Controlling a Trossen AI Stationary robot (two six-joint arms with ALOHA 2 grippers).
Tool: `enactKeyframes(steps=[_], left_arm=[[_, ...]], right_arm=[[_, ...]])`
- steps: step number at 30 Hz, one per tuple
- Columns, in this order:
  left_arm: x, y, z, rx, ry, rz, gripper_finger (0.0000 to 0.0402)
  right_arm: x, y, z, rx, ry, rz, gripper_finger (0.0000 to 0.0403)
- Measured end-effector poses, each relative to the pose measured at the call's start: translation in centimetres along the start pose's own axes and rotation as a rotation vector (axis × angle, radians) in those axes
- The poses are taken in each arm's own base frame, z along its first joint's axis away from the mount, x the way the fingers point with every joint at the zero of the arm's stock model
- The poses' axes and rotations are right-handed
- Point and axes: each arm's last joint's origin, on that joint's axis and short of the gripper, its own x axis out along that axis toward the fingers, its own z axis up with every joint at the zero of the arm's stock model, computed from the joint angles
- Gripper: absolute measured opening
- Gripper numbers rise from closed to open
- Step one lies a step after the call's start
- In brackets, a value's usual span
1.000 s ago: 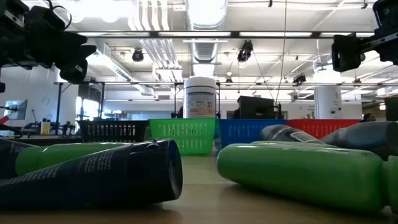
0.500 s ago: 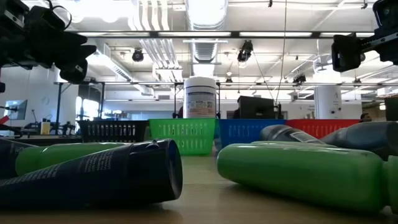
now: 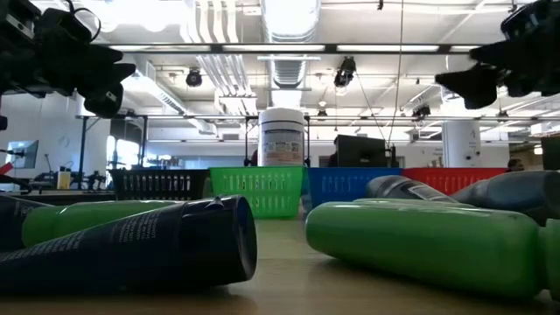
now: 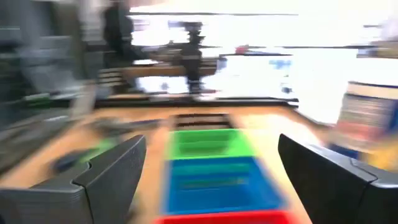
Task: Pick & Place Travel size toiletries
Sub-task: Put the black deodorant into the red bin
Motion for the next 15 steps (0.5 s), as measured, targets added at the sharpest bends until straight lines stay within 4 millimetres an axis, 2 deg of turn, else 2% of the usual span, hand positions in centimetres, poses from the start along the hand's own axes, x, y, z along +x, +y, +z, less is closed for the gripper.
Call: enactKeyframes(steps=[2, 5, 11, 13, 15], left_arm=[[0.0, 0.0, 0.0, 0.0, 0.0, 0.0, 0.0126], [0.0, 0.0, 0.0, 0.0, 0.0, 0.0, 0.0126], [0.0, 0.0, 0.0, 0.0, 0.0, 0.0, 0.0126], [0.0, 0.0, 0.0, 0.0, 0.0, 0.0, 0.0126], [0.0, 0.0, 0.0, 0.0, 0.0, 0.0, 0.0126]], right_arm=[[-0.02, -0.38, 0.02, -0.001, -0.005, -0.131, 0.0364], [-0.08, -0.67, 0.1, 0.001, -0.015, -0.233, 0.0364], [-0.09, -0.71, 0.13, -0.013, -0.017, -0.249, 0.0364], [-0.09, -0.68, 0.21, 0.074, -0.035, -0.24, 0.0364], [-0.1, -0.68, 0.42, 0.248, -0.076, -0.233, 0.0364]])
